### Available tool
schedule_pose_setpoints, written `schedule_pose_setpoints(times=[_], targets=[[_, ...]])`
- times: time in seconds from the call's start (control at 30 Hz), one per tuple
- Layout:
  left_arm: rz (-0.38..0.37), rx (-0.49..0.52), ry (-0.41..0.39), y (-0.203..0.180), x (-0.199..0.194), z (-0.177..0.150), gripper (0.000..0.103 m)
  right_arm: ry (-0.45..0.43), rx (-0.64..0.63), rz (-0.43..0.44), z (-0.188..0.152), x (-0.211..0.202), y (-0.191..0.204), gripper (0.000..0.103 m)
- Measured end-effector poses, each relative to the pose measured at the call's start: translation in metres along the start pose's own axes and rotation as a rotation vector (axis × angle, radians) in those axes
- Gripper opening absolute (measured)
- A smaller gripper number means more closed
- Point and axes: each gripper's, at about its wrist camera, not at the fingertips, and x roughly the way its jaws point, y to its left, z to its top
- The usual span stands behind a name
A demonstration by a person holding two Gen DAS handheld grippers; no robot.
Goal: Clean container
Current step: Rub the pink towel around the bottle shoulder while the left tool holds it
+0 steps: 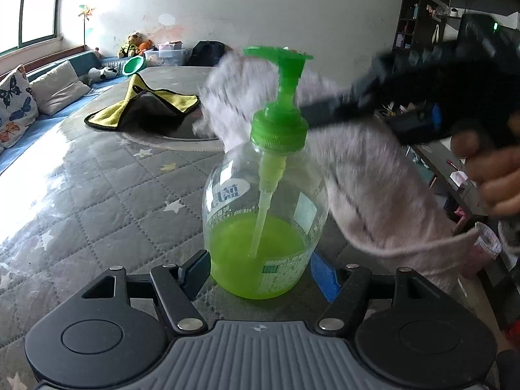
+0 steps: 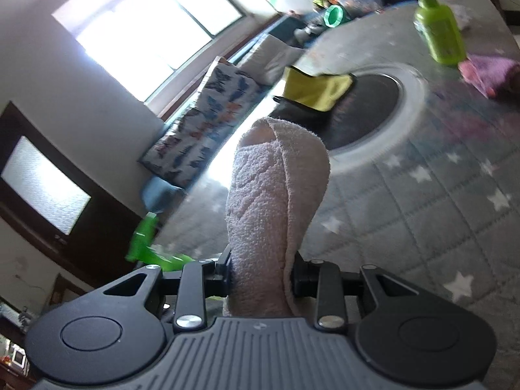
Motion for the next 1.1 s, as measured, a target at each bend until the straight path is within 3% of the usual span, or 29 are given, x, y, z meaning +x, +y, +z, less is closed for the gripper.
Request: schedule_pose_setpoints(times=[0.13,0.5,0.77,1.1], targets=[[-0.005,0.001,0.001,0.001,0.001,0.0,0.071,0.002,-0.035,0.033,0.008,0.005,0.01,0.031],[-0.009,0.005,0.005,0.003,0.003,0.002,0.071,0.042,0.003,-0.018,0.015,0.039,-0.011,0.032],[-0.015,-0.004,0.008,0.005,0.004,0.002,0.073,0.121,0.057,-0.104,-0.001,0.063,-0.039,0.032],[0.037,-0.063,0.0,0.007,-0.006,-0.002,0.073,0.118,0.014,-0.138,-0.017,0.054,-0.036,0.032]])
